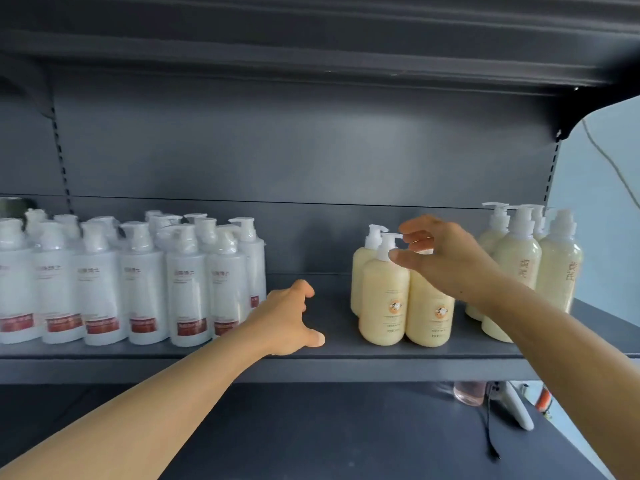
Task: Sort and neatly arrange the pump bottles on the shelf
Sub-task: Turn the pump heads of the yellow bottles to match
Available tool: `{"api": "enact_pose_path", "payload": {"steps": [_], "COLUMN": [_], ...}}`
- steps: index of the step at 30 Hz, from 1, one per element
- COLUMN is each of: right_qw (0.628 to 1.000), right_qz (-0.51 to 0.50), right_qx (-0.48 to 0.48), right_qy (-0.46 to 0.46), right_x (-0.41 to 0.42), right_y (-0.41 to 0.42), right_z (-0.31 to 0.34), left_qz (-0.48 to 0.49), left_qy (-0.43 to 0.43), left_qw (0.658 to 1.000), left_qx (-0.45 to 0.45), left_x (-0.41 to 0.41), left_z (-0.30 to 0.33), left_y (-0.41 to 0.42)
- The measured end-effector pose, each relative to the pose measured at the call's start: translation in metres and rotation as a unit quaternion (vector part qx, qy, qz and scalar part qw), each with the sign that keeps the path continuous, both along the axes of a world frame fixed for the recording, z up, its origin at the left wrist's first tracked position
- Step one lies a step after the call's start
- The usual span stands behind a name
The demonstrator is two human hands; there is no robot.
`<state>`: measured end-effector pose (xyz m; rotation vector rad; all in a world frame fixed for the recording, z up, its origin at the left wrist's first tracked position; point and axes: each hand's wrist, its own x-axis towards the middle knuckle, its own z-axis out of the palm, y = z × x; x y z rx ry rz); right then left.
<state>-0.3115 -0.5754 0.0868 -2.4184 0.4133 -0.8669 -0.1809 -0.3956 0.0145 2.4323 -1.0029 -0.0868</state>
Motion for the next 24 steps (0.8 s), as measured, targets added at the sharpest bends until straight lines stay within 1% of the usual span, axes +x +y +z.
{"api": "enact_pose_path", "payload": {"steps": [7,10,13,17,21,24], "right_qw": [0.998,0.997,0.994,0.991,0.986,0.985], "right_qz": [0.044,0.053,0.065,0.076,0.092,0.099], "right_qx": [0.024,0.014,0.006,0.022,0.051,0.078], "right_qy": [0.027,0.06,0.083,0.108,0.128,0.121], "right_x": [0.035,0.052,0.071,0.095,0.121,0.137], "right_y": [0.083,0.112,0.134,0.152,0.156,0.15], "right_z": [-0.009,-0.015,-0.022,-0.032,-0.04,-0.046], "left_qz": [0.022,0.045,0.077,0.123,0.142,0.147], "left_qy": [-0.006,-0.034,-0.057,-0.064,-0.025,-0.008], "left_qw": [1.0,0.998,0.995,0.99,0.987,0.985], "left_qx": [0.016,0.026,0.013,-0.03,-0.068,-0.091], "left_x": [0.017,0.026,0.036,0.049,0.061,0.067], "left_z": [0.0,0.002,0.005,0.002,-0.001,-0.007], "left_y": [0.093,0.124,0.147,0.162,0.158,0.147]}}
